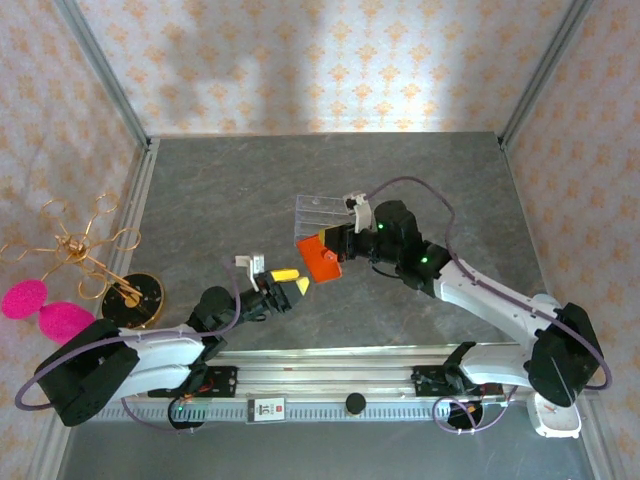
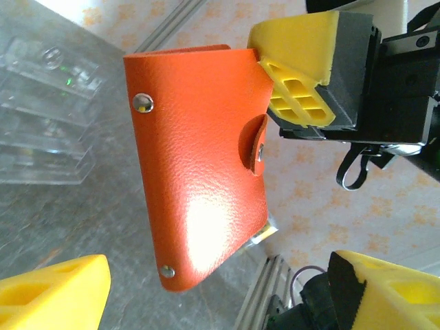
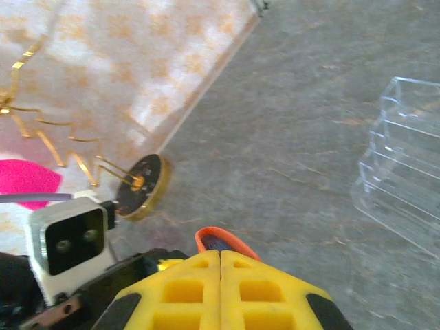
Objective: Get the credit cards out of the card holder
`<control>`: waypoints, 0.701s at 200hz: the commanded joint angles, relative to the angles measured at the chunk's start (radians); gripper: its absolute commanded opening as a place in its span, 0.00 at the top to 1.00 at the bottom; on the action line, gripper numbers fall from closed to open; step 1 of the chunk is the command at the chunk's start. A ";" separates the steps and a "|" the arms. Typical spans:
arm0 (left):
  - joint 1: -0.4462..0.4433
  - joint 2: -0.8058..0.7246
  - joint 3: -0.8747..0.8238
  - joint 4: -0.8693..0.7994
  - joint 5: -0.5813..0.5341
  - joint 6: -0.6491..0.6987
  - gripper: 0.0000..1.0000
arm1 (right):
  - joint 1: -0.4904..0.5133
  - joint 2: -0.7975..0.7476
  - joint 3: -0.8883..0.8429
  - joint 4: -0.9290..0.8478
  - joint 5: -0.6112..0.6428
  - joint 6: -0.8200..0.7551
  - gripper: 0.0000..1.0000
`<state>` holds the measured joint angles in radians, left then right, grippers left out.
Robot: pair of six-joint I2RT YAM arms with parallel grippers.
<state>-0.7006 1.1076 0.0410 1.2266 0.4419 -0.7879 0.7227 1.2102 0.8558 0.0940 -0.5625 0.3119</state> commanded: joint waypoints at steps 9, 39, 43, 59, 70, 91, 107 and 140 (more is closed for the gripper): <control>-0.008 -0.024 0.042 0.077 0.039 -0.011 0.17 | -0.003 -0.023 0.040 0.091 -0.128 0.050 1.00; -0.008 -0.081 0.057 0.030 0.026 0.015 0.18 | -0.003 -0.024 0.036 0.148 -0.191 0.098 1.00; -0.008 -0.086 0.060 0.022 0.024 0.020 0.19 | -0.003 -0.022 0.034 0.154 -0.195 0.107 1.00; -0.008 -0.101 0.073 0.006 0.028 0.026 0.24 | -0.003 -0.016 0.026 0.175 -0.199 0.130 1.00; -0.009 -0.100 0.080 0.005 0.031 0.022 0.32 | -0.003 -0.011 0.018 0.195 -0.203 0.146 1.00; -0.010 -0.083 0.089 0.017 0.040 0.011 0.52 | -0.003 0.002 0.002 0.225 -0.203 0.178 1.00; -0.010 -0.072 0.097 0.011 0.036 0.003 0.73 | -0.003 0.006 -0.006 0.213 -0.168 0.184 1.00; -0.018 -0.061 0.123 -0.048 -0.013 -0.016 1.00 | -0.003 -0.005 0.000 0.076 0.039 0.153 0.88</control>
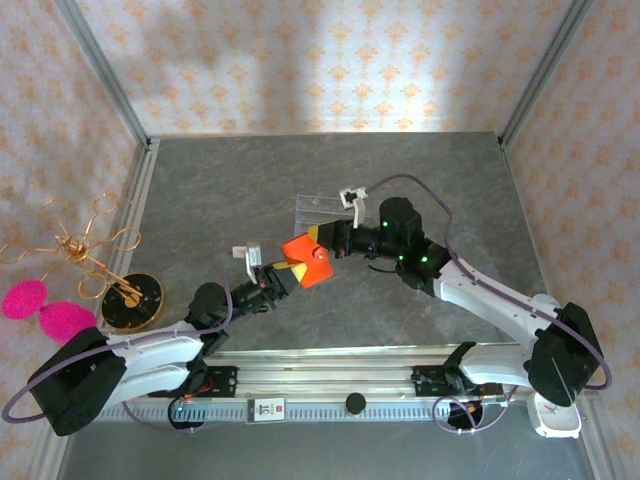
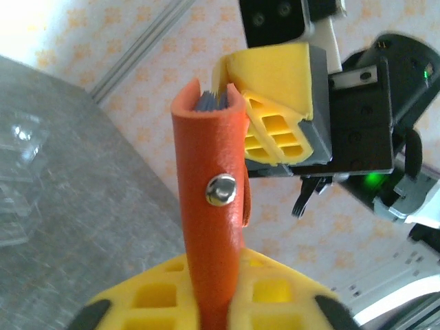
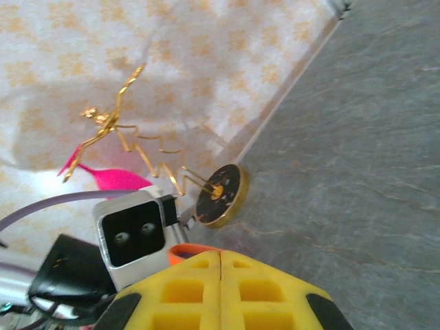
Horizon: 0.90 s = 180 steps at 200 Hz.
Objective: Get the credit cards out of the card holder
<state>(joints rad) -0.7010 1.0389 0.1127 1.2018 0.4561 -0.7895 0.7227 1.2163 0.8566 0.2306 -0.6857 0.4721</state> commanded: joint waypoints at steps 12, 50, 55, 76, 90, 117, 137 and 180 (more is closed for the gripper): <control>-0.035 0.014 0.077 -0.084 -0.066 -0.019 1.00 | -0.003 -0.029 -0.002 -0.125 0.270 -0.021 0.68; -0.113 0.052 0.220 -0.428 -0.251 0.003 1.00 | -0.002 -0.123 -0.059 -0.234 0.525 -0.050 0.45; -0.120 0.058 0.228 -0.445 -0.267 -0.005 1.00 | 0.000 -0.131 -0.070 -0.239 0.539 -0.050 0.44; -0.135 0.078 0.257 -0.478 -0.318 -0.034 1.00 | 0.016 -0.148 -0.096 -0.247 0.557 -0.053 0.41; -0.141 0.088 0.289 -0.542 -0.343 -0.031 1.00 | 0.050 -0.161 -0.100 -0.261 0.609 -0.067 0.38; -0.152 0.094 0.339 -0.617 -0.370 -0.013 1.00 | 0.091 -0.155 -0.095 -0.289 0.641 -0.103 0.37; -0.153 0.090 0.347 -0.610 -0.364 -0.015 1.00 | 0.105 -0.123 -0.086 -0.292 0.634 -0.114 0.37; -0.156 0.068 0.357 -0.618 -0.353 -0.014 1.00 | 0.110 -0.057 -0.058 -0.302 0.656 -0.142 0.37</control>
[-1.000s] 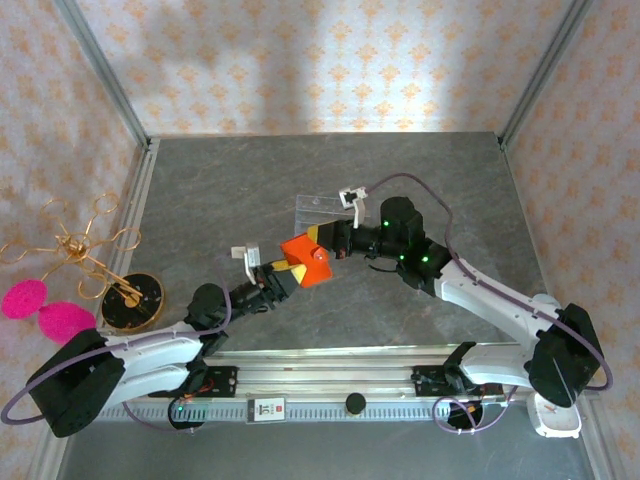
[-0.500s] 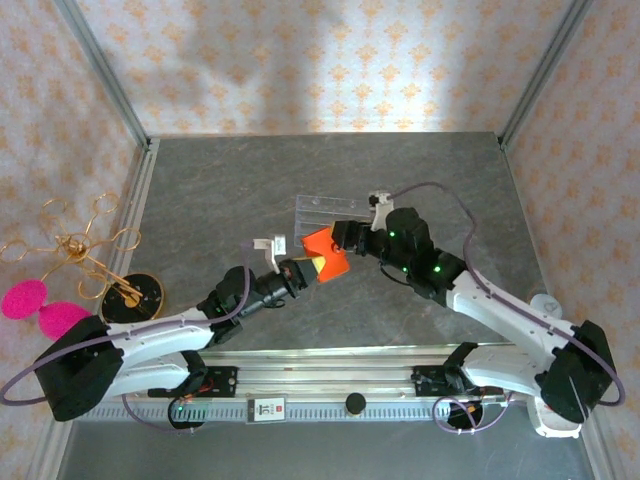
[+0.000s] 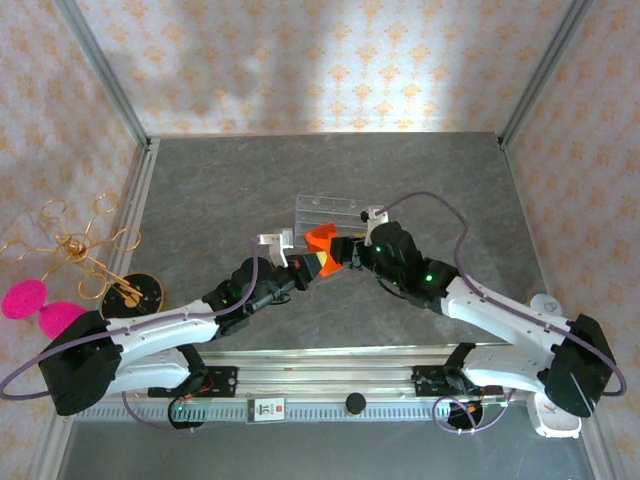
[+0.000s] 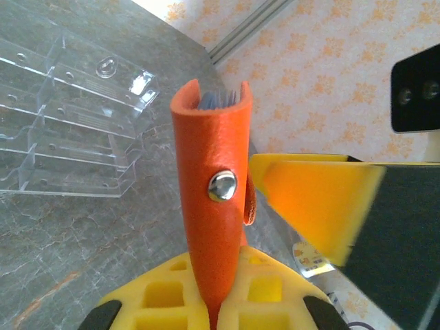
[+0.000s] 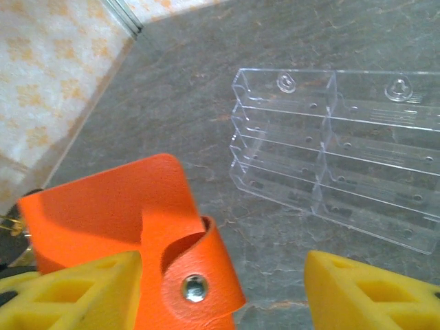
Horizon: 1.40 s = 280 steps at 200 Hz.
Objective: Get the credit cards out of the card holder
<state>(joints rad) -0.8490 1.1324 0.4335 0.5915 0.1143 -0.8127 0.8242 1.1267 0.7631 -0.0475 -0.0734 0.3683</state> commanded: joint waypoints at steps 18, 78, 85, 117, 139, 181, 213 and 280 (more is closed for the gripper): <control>-0.008 -0.030 0.041 -0.018 -0.005 0.007 1.00 | 0.013 0.050 0.053 -0.031 0.043 -0.051 0.38; -0.009 -0.071 0.045 -0.047 -0.023 0.007 1.00 | 0.024 0.128 0.076 -0.058 0.026 -0.062 0.41; -0.009 -0.078 0.046 -0.051 -0.026 0.009 1.00 | 0.024 0.133 0.075 -0.063 0.026 -0.059 0.42; -0.009 -0.111 0.051 -0.068 -0.037 0.013 1.00 | 0.025 0.147 0.067 -0.085 0.045 -0.061 0.63; -0.010 -0.130 0.053 -0.078 -0.044 0.017 1.00 | 0.026 0.148 0.064 -0.094 0.070 -0.065 0.80; -0.009 -0.131 0.062 -0.108 -0.025 0.017 1.00 | 0.026 0.147 0.043 -0.083 0.115 -0.068 1.00; -0.002 -0.166 0.035 -0.144 -0.032 0.018 1.00 | -0.005 0.129 0.017 -0.092 0.161 -0.061 1.00; 0.050 -0.055 -0.104 -0.050 0.135 -0.036 1.00 | -0.053 0.077 -0.075 -0.042 -0.110 -0.003 1.00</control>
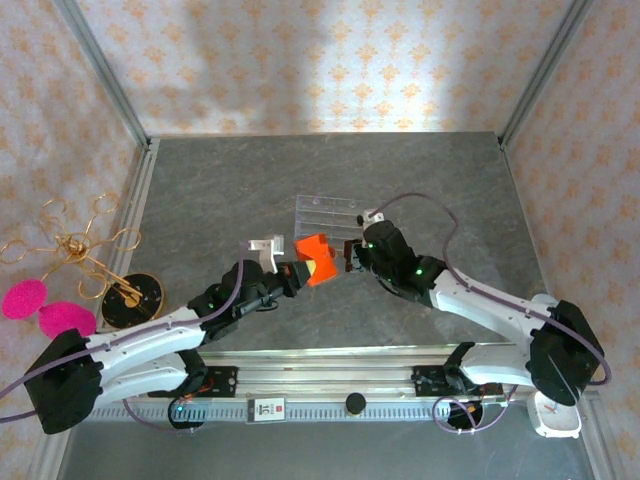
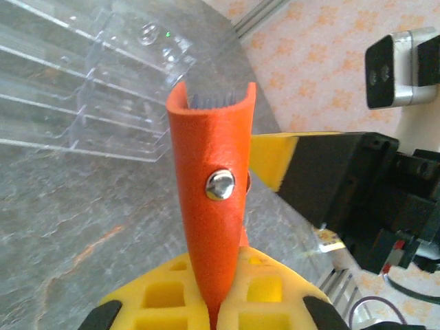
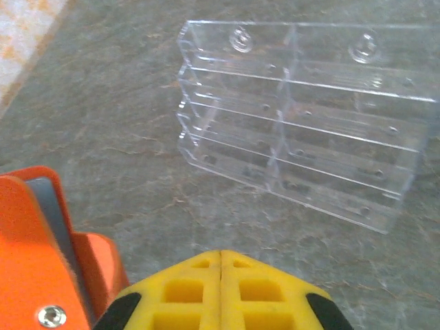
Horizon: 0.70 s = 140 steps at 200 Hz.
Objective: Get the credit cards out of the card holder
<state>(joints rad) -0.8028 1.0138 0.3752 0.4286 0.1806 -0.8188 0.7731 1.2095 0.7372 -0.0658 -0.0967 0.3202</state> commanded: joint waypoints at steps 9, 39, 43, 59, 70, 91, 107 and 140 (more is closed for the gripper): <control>0.003 0.103 -0.070 0.171 0.091 -0.050 1.00 | 0.003 -0.006 -0.081 -0.009 -0.102 0.065 1.00; 0.001 0.208 -0.102 0.318 0.143 -0.101 1.00 | 0.017 -0.022 -0.158 0.028 -0.099 0.123 1.00; 0.000 0.212 -0.103 0.330 0.147 -0.103 1.00 | 0.017 -0.036 -0.170 0.040 -0.104 0.126 1.00; -0.007 0.188 -0.099 0.328 0.140 -0.088 1.00 | 0.017 -0.114 -0.205 0.106 -0.157 0.125 0.67; -0.009 0.158 -0.098 0.316 0.132 -0.071 1.00 | 0.017 -0.147 -0.213 0.137 -0.195 0.119 0.51; -0.009 0.100 -0.113 0.334 0.145 -0.046 1.00 | 0.017 -0.184 -0.219 0.189 -0.250 0.107 0.44; -0.009 0.072 -0.120 0.353 0.166 -0.037 1.00 | 0.017 -0.192 -0.217 0.225 -0.287 0.100 0.41; -0.009 0.028 -0.128 0.371 0.181 -0.037 1.00 | 0.016 -0.174 -0.191 0.231 -0.287 0.086 0.40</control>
<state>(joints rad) -0.8051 1.0760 0.2634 0.7219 0.3332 -0.8810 0.7845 1.0275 0.5163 0.1211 -0.3595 0.4248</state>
